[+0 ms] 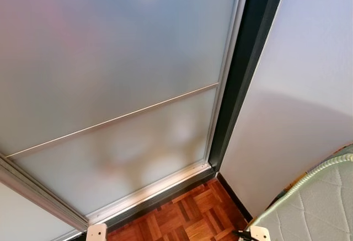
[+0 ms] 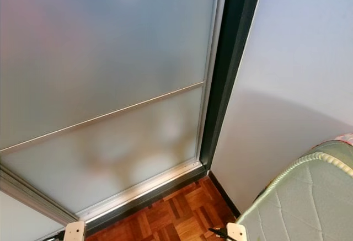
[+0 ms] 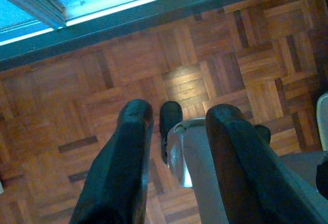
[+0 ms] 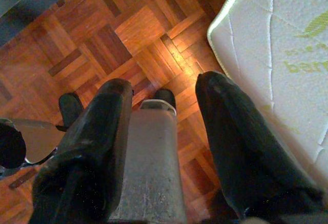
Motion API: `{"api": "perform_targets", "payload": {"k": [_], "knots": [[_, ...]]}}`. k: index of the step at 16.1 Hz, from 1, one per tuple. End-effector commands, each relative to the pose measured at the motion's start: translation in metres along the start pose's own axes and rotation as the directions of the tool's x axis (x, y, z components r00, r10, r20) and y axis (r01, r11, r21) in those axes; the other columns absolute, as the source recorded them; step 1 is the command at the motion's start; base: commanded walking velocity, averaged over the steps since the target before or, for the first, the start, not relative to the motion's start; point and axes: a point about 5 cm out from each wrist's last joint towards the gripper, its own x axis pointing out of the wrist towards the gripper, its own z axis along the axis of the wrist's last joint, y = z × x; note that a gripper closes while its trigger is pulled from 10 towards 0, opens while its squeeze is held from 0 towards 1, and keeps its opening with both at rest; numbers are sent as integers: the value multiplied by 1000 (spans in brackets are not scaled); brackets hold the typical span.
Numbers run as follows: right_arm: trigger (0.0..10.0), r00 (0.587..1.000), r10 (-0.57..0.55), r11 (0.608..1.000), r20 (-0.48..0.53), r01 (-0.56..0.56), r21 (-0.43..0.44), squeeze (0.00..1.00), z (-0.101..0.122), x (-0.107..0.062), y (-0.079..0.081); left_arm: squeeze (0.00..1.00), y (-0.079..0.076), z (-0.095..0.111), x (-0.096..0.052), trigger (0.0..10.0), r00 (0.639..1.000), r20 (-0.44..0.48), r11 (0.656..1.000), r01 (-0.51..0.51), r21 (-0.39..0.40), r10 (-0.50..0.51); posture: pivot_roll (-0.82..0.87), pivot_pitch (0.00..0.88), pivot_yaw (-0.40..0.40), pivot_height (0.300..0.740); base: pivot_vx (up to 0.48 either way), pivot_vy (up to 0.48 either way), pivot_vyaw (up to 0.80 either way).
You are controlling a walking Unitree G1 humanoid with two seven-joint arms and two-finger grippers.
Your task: Clean up the room
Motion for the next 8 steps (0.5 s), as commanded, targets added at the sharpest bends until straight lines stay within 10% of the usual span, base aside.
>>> {"api": "perform_targets", "payload": {"k": [1,8], "knots": [[10000,998,-33,998,-48,36,57,0,-22,-10,-29,0,0,17,5,10000,999,-48,992,25,128,-19,-76,0,49,740,0,0,0],[10000,998,-50,995,-37,53,89,0,-17,-9,-30,0,1,24,6,10000,997,-47,980,71,186,-64,-77,0,52,740,0,0,0]]}}
